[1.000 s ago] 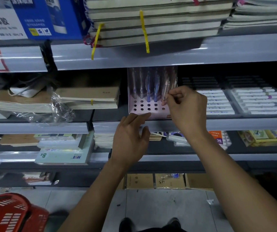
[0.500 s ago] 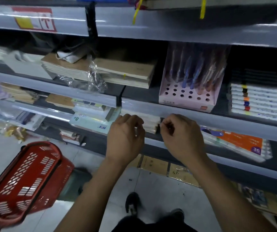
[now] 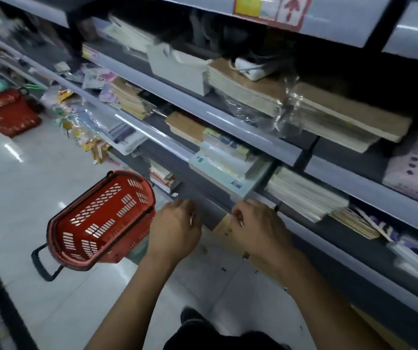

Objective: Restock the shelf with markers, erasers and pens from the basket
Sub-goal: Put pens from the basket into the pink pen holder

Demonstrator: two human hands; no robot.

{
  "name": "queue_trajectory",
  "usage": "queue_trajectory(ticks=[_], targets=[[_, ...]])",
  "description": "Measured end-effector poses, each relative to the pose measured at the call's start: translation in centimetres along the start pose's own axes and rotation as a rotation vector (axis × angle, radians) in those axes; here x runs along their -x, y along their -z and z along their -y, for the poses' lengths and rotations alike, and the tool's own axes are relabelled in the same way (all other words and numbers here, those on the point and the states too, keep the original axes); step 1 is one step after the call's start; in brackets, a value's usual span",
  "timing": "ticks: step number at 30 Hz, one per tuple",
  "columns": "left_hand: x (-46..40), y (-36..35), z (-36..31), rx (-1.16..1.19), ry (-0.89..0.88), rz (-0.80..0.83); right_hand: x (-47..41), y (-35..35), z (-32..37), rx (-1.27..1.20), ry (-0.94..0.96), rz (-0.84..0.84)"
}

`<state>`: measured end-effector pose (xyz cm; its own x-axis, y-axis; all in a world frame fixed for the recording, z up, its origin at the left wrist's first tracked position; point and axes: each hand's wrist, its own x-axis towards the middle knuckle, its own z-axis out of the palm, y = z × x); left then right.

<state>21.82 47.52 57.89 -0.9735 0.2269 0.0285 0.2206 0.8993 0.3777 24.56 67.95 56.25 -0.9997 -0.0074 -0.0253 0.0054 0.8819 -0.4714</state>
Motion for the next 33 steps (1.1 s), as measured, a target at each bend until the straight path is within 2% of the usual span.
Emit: queue_trajectory(ticks=[8, 14, 27, 33], targets=[[-1.3, 3.9, 14.5, -0.002, 0.24, 0.02, -8.4, -7.5, 12.0, 0.048, 0.139, 0.171], [-1.4, 5.4, 22.9, 0.002, 0.341, 0.013, -13.1, -11.3, 18.4, 0.053, 0.186, 0.274], [-8.3, 4.3, 32.9, 0.032, 0.553, 0.052, -27.3, -19.1, 23.0, 0.046, 0.253, 0.42], [-14.1, 3.5, 36.7, 0.026, 0.68, 0.084, -35.6, -24.3, 24.0, 0.064, 0.271, 0.573]])
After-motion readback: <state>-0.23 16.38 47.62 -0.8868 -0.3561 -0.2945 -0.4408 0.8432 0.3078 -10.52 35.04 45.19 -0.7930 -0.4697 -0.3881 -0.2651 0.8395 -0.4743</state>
